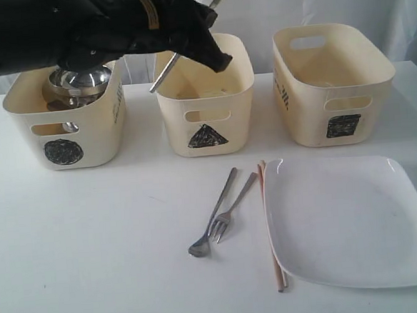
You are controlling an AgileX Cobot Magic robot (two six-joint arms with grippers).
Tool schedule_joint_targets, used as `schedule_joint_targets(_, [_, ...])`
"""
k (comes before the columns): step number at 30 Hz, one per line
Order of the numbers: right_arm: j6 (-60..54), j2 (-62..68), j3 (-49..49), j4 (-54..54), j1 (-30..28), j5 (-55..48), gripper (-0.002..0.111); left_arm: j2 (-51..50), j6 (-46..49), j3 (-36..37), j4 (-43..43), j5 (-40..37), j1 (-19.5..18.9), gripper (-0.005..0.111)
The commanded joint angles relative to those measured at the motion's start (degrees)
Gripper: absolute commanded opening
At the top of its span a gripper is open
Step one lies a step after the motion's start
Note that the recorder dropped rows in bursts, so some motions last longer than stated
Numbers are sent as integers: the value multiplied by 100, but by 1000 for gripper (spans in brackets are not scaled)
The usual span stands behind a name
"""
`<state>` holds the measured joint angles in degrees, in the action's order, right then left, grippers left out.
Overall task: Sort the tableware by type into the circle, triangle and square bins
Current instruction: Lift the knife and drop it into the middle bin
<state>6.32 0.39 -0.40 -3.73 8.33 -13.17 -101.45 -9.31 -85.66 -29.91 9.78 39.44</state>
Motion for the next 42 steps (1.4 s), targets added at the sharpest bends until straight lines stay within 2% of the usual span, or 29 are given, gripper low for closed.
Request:
schedule_joint_targets(1, [9, -39, 40, -24, -36, 48, 0, -443, -105, -351, 149, 309, -20, 0])
schedule_joint_targets(5, [9, -39, 40, -24, -36, 48, 0, -917, 264, -707, 542, 728, -46, 0])
schedule_joint_targets(9, [9, -39, 40, -24, -36, 48, 0, -1337, 931, -1176, 977, 740, -46, 0])
schedule_joint_targets(16, [9, -39, 40, -24, -36, 48, 0, -1784, 1452, -1854, 989, 535, -46, 0])
schedule_joint_targets(26, [9, -39, 40, -24, -36, 48, 0, -2197, 1308, -2235, 1193, 343, -388, 0])
schedule_joint_targets(32, [9, -39, 40, -24, -36, 48, 0, -2197, 1143, -2235, 1193, 199, -408, 0])
schedule_joint_targets(34, [9, -39, 40, -24, -36, 48, 0, -2197, 1019, -2235, 1193, 73, -408, 7])
schedule_joint_targets(36, [9, -39, 40, -24, -36, 48, 0, -2197, 931, -2235, 1193, -40, -408, 20])
schedule_joint_targets(39, [9, -39, 40, -24, -36, 48, 0, -2197, 772, -2235, 1193, -27, -435, 44])
schedule_joint_targets(42, [9, -39, 40, -24, -36, 48, 0, -2197, 642, -2235, 1193, 16, -447, 55])
